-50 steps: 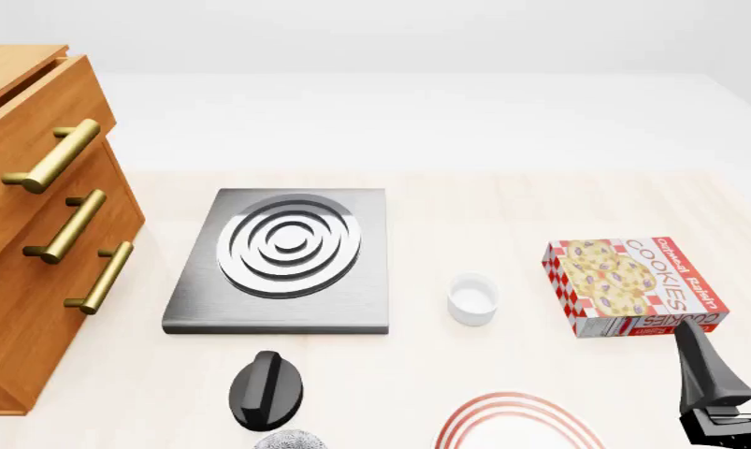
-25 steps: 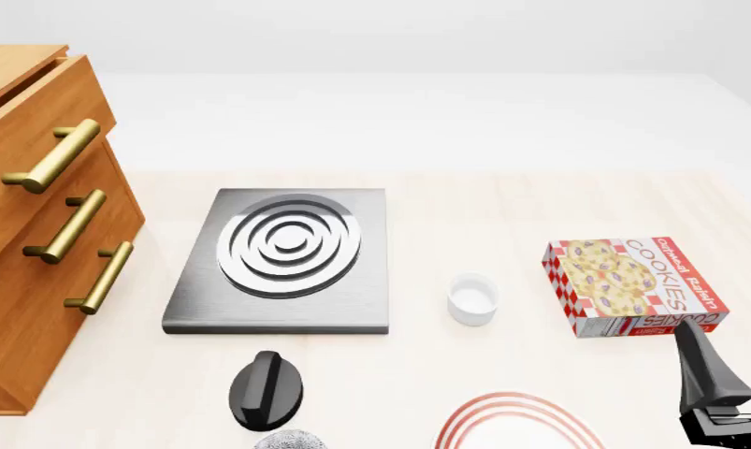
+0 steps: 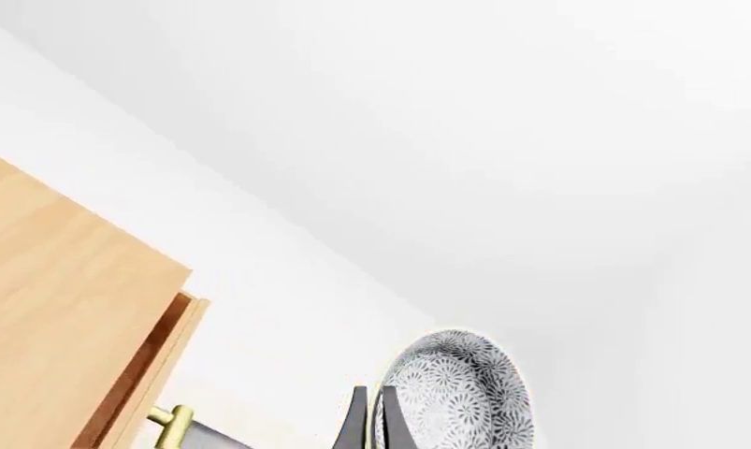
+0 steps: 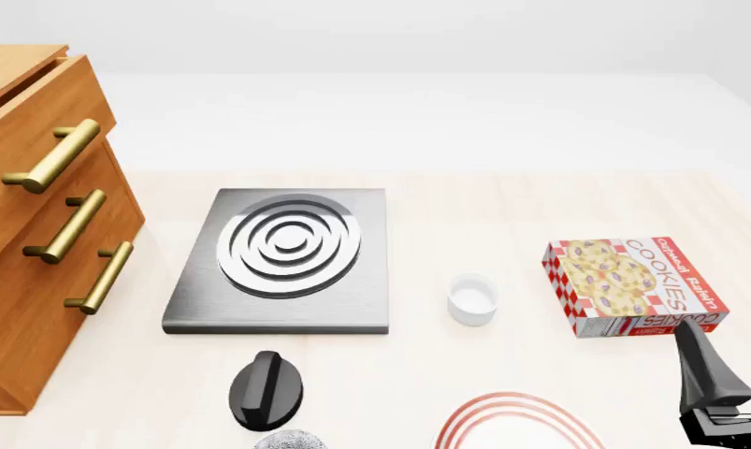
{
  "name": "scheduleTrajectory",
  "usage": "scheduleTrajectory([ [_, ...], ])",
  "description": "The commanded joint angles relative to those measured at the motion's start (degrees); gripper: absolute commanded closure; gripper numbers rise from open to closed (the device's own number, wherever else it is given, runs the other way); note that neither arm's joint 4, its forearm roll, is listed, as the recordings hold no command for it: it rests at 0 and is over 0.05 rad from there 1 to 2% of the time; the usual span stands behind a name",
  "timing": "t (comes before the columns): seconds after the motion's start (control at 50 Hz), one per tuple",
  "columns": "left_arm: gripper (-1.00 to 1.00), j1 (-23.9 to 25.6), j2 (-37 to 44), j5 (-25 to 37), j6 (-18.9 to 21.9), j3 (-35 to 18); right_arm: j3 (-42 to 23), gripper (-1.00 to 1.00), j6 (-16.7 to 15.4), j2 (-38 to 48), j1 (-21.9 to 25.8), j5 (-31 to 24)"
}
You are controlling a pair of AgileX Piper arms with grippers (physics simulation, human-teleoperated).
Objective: Pick the akita bowl on the wooden cabinet and place it on the plate.
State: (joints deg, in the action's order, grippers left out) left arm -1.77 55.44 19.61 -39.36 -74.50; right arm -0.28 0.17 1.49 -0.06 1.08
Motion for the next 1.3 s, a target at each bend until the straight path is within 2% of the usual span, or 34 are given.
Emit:
scheduleTrajectory([
  [0.02, 1.00, 2.7, 0.9, 0.9, 1.0, -3.1, 0.0, -1.00, 0.0, 0.0, 0.0, 0.0],
  [0.24, 1.00, 4.3, 2.4, 0.6, 2.2, -2.8, 0.0, -1.00, 0.0, 0.0, 0.0, 0.0],
  [0.6, 1.00, 9.7, 2.7, -0.2, 3.1, 1.1, 0.0, -1.00, 0.0, 0.0, 0.0, 0.0],
  [0.88, 1.00, 13.2, 2.1, 1.3, 4.8, 1.1, 0.0, -1.00, 0.0, 0.0, 0.0, 0.0],
  [1.3, 1.00, 17.3, 1.5, 0.4, 6.2, 5.6, 0.0, -1.00, 0.0, 0.0, 0.0, 0.0],
])
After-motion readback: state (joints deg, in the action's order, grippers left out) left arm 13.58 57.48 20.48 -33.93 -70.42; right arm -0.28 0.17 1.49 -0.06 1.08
